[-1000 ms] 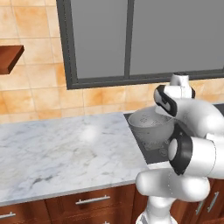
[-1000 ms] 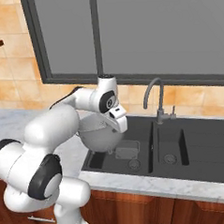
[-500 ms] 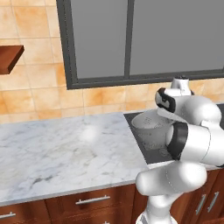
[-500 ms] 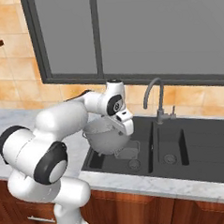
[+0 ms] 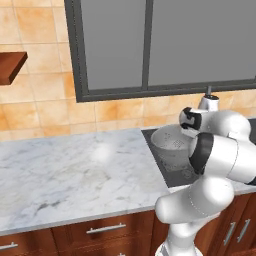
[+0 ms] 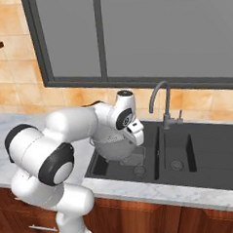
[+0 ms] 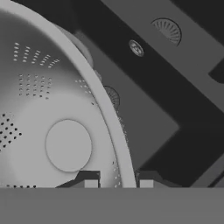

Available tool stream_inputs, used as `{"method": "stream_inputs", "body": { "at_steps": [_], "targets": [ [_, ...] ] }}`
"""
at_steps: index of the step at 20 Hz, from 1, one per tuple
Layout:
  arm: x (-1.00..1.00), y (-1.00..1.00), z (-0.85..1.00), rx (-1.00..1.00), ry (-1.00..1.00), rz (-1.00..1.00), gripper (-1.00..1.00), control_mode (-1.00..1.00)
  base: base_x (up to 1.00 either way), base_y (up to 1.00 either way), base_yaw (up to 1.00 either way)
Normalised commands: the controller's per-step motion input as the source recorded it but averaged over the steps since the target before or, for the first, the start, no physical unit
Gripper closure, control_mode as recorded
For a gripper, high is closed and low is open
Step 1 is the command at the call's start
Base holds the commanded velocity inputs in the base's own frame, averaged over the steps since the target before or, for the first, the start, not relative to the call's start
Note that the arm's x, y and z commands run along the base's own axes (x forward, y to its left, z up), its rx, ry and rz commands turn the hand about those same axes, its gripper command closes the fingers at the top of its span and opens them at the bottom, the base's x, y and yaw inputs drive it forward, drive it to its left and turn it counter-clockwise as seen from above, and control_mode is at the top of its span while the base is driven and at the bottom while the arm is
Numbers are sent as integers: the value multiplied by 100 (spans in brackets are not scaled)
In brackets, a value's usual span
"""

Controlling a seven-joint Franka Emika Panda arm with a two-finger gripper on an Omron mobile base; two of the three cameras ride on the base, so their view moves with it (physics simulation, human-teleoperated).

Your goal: Pick the colander and jug and place them in the sink. Then turn on the water.

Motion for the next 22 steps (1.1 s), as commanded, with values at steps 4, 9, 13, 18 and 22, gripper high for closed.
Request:
{"method": "stream_inputs", "body": {
  "at_steps": [4,9,13,18,22],
  "targets": [
    [15,-11,-6,0,2,0,100,-100,0,0,0],
    [5,-20,-13,0,7,-1,100,-100,0,0,0],
    [16,-28,-29,0,0,-2,100,-100,0,0,0],
    [30,-4,-42,0,0,-1,100,-100,0,0,0],
    [23,0,-21,0,0,0,100,-100,0,0,0]
  ]
}}
